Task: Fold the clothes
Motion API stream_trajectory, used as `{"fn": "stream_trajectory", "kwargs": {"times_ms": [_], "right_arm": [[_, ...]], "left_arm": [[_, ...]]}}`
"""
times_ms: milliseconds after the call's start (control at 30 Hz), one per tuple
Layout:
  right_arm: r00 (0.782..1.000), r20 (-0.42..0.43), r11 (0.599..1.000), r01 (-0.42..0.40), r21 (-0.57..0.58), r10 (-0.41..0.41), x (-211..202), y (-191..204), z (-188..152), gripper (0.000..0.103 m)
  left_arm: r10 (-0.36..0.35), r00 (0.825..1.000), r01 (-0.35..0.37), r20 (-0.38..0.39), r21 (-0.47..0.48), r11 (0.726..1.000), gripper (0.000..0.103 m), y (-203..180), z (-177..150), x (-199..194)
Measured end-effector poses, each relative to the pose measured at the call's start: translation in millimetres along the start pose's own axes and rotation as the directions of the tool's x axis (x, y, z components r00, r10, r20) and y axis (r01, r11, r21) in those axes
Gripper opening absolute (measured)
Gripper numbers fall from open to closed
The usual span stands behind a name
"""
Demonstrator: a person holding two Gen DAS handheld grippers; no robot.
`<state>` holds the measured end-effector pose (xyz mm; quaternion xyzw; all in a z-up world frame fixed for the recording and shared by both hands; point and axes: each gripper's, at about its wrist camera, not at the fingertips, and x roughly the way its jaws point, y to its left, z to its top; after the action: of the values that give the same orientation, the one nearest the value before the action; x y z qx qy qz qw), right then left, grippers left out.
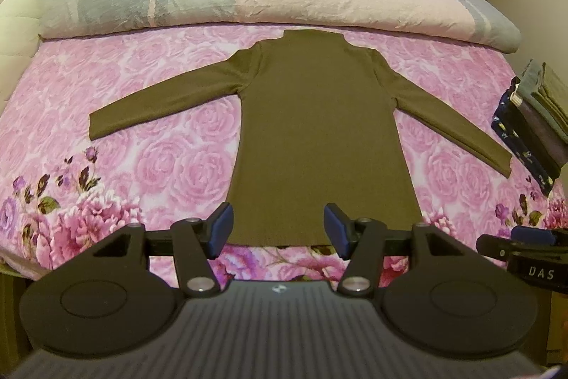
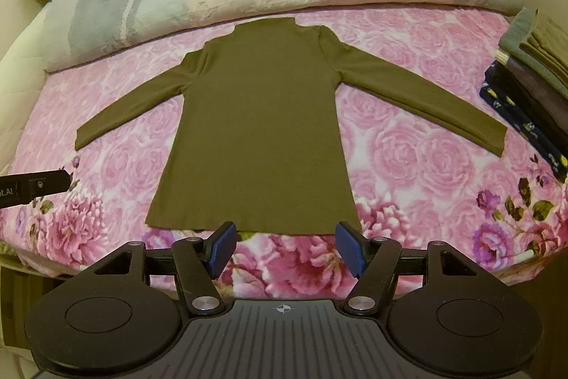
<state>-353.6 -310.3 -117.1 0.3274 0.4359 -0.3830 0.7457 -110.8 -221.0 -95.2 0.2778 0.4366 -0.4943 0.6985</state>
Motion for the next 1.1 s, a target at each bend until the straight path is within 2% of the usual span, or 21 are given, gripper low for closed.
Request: {"fn": "stream_trajectory", "kwargs": {"times_ms": [400, 633, 833, 933, 1100], "right_arm": [[0.998, 0.01, 0.997, 0.056, 0.055, -0.057, 10.3, 23.7, 22.6, 0.065], [0.996, -0.013, 0.99, 0.089, 0.113, -0.088, 18.7, 45.0, 23.1, 0.065], [0.989, -0.055, 0.973, 0.143, 0.18, -0.135, 26.3, 44.0, 16.1, 0.065], [0.985, -0.078, 0.964, 0.166, 0.207, -0.153, 32.1, 39.3, 18.5, 0.065], [0.985, -0.086, 0.967, 0.165, 0.193, -0.15, 47.2, 32.9, 33.6, 0.065]], "left_arm": [[-0.067, 0.998, 0.067, -0.009, 0.058, 0.996, 0.053, 25.0, 31.3, 21.9], [-0.099, 0.993, 0.105, -0.062, 0.094, 0.99, 0.053, 47.5, 42.1, 45.8], [-0.119, 0.985, 0.127, -0.123, 0.058, 0.99, 0.053, 65.0, 39.7, 77.4], [-0.135, 0.982, 0.139, -0.13, 0.021, 0.99, 0.053, 70.7, 39.8, 86.9], [-0.098, 0.985, 0.09, -0.14, -0.061, 0.994, 0.053, 80.7, 47.5, 104.7]]}}
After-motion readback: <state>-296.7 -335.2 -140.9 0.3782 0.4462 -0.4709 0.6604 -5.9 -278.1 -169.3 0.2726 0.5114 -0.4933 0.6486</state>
